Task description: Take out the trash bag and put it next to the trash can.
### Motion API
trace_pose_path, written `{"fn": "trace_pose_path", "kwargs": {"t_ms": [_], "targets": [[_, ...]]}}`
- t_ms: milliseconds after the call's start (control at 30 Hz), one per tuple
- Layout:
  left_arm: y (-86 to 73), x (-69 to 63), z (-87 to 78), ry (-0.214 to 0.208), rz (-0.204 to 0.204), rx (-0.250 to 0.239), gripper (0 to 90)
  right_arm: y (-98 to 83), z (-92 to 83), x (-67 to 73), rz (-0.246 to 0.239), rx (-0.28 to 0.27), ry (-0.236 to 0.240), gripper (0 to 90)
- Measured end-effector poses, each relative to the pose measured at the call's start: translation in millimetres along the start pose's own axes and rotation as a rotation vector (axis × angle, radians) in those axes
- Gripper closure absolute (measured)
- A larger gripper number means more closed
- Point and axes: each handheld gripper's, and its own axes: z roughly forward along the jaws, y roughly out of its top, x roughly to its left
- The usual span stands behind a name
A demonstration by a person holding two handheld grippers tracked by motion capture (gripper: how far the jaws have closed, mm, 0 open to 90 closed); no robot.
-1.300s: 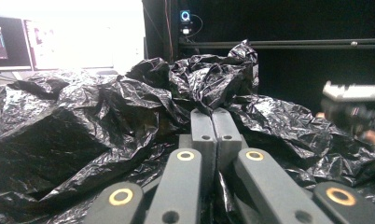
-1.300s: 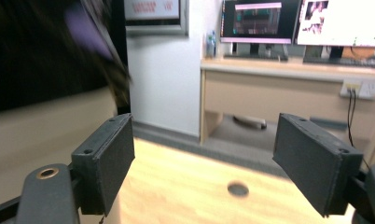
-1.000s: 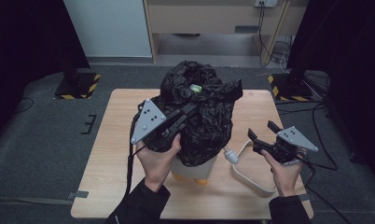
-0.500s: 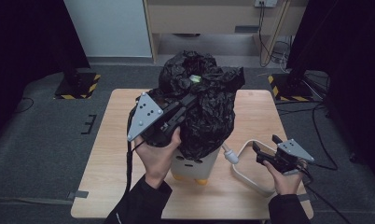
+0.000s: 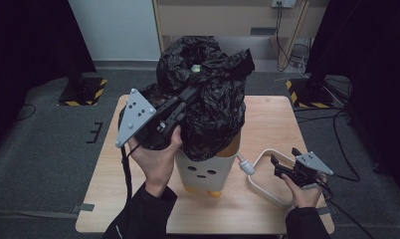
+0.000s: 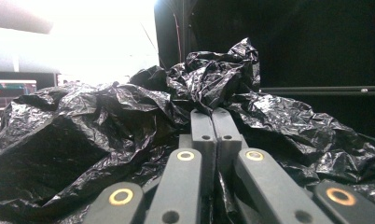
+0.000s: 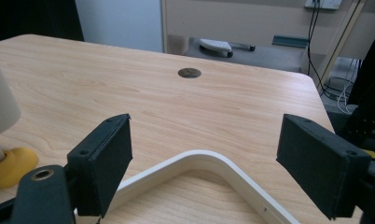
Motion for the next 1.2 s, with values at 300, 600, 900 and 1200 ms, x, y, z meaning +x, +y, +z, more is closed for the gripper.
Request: {"fn": "trace_pose_path", "kwargs": {"t_ms": [300,600,900,1200], "targets": [[13.0,2.0,-0.6,0.018,0.003,-0.048,89.4,-3.2,0.0,-4.7,0.001,0.009,-0.018,17.8],[26.8,6.5,-3.6,0.034,0.015,-0.089,89.4,-4.8,0.8,-5.6,-0.001,0.017,-0.024,17.6],[35.3,11.6,-12.7,0.057,0.018,-0.131,89.4,-6.2,0.8,-6.5,0.004,0.027,-0.028,17.5],[47.2,21.8,-28.9,0.096,0.035,-0.155,89.4,-9.4,2.3,-8.7,-0.007,0.043,-0.036,16.0]]}}
